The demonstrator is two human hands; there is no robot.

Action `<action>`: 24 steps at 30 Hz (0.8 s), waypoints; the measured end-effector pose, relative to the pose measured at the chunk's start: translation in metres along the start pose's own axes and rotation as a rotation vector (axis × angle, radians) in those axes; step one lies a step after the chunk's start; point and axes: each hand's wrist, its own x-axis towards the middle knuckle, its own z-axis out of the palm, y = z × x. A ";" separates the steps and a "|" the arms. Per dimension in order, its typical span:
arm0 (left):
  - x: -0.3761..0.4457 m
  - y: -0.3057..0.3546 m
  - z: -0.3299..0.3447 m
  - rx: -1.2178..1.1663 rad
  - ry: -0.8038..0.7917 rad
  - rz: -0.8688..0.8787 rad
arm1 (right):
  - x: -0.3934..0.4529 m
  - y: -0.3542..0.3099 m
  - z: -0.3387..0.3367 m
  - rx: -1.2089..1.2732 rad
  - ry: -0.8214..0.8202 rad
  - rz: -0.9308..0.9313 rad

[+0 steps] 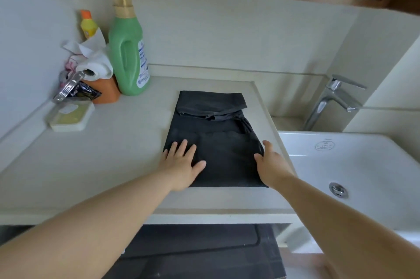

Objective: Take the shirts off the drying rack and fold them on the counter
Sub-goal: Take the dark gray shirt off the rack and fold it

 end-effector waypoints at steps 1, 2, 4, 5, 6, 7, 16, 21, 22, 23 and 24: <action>-0.002 0.000 0.007 0.040 -0.061 0.003 | -0.001 0.002 0.003 0.010 0.027 -0.005; -0.002 -0.001 0.011 0.070 -0.073 0.000 | 0.001 0.005 0.004 0.008 0.047 -0.005; -0.004 -0.003 0.011 0.091 -0.067 0.000 | 0.004 0.007 0.006 -0.064 0.061 0.009; -0.005 -0.003 0.009 0.095 -0.079 -0.003 | 0.003 0.008 0.006 -0.139 0.062 0.017; -0.007 -0.004 0.007 0.090 -0.096 -0.011 | 0.002 0.008 0.007 -0.218 0.056 0.027; -0.009 -0.005 0.005 0.078 -0.107 -0.023 | 0.002 0.008 0.005 -0.280 0.057 0.040; -0.016 -0.003 0.007 0.094 -0.139 -0.010 | 0.018 -0.011 0.035 -0.424 -0.129 -0.335; -0.024 -0.010 -0.005 -0.021 -0.208 0.019 | 0.020 -0.002 0.029 -0.364 -0.110 -0.140; -0.028 -0.012 -0.010 -0.065 -0.230 0.032 | 0.018 -0.002 0.024 -0.366 -0.122 -0.123; -0.034 -0.014 -0.015 -0.092 -0.253 0.040 | 0.013 -0.002 0.018 -0.373 -0.127 -0.132; -0.037 -0.015 -0.019 -0.099 -0.268 0.046 | 0.008 -0.002 0.013 -0.378 -0.121 -0.166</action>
